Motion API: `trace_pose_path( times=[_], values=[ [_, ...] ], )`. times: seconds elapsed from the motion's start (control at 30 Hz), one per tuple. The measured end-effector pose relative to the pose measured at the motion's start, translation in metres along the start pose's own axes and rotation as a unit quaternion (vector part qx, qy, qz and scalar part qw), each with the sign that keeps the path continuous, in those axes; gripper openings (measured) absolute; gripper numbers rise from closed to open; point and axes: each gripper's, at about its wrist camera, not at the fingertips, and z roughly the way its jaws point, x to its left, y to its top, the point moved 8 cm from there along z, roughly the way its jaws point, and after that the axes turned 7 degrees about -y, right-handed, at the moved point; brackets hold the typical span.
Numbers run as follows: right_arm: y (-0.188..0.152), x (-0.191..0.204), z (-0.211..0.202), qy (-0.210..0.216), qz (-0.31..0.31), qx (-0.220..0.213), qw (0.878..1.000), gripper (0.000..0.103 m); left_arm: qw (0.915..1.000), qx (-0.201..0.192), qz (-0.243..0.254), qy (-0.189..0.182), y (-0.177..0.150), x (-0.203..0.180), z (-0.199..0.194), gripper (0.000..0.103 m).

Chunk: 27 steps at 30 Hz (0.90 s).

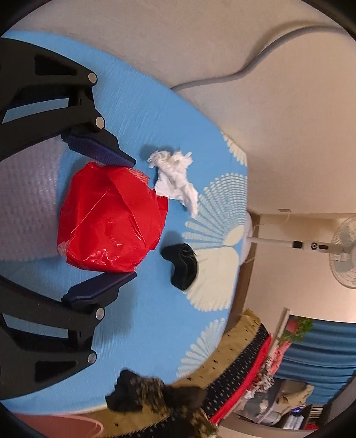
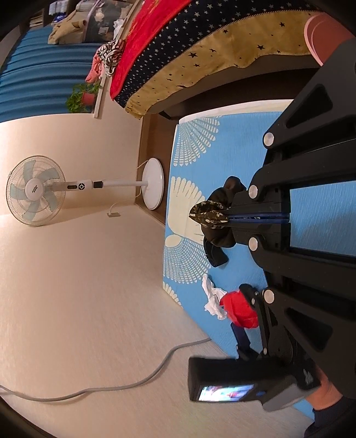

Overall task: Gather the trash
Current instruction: 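Grasp the red plastic bag ball with the left tool while the right holds the black item, then carry the red bag and black item over the pink wastebasket and open both tools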

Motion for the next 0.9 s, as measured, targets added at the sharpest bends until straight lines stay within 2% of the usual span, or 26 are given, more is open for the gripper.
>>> trace_pose_path(
  times=[0.07,0.2,0.4,0.5,0.67,0.8,0.9],
  values=[
    [0.005,-0.001,-0.007,0.001,-0.004,-0.001,1.000,0.001,0.9999,-0.010,0.001,-0.006,0.008,-0.003,-0.016,0.072],
    [0.021,-0.003,-0.036,0.001,-0.008,-0.011,1.000,0.001,0.9991,-0.039,0.002,-0.017,0.028,-0.007,-0.072,0.072],
    [0.043,-0.006,-0.117,0.003,-0.015,-0.022,1.000,0.001,0.9971,-0.067,0.003,-0.036,0.038,-0.018,-0.171,0.072],
    [0.041,-0.005,-0.158,0.004,-0.015,-0.024,1.000,0.001,0.9964,-0.073,0.018,-0.039,0.026,-0.030,-0.219,0.072],
    [0.019,-0.008,-0.231,0.001,-0.014,-0.007,1.000,0.001,0.9957,-0.076,0.026,-0.045,-0.009,-0.047,-0.290,0.072],
    [0.000,-0.012,-0.282,-0.004,-0.013,0.001,1.000,0.001,0.9963,-0.066,0.024,-0.051,-0.036,-0.054,-0.325,0.072],
    [-0.011,-0.015,-0.324,-0.001,-0.009,-0.011,1.000,0.001,0.9960,-0.062,0.026,-0.060,-0.052,-0.063,-0.347,0.072]
  ],
)
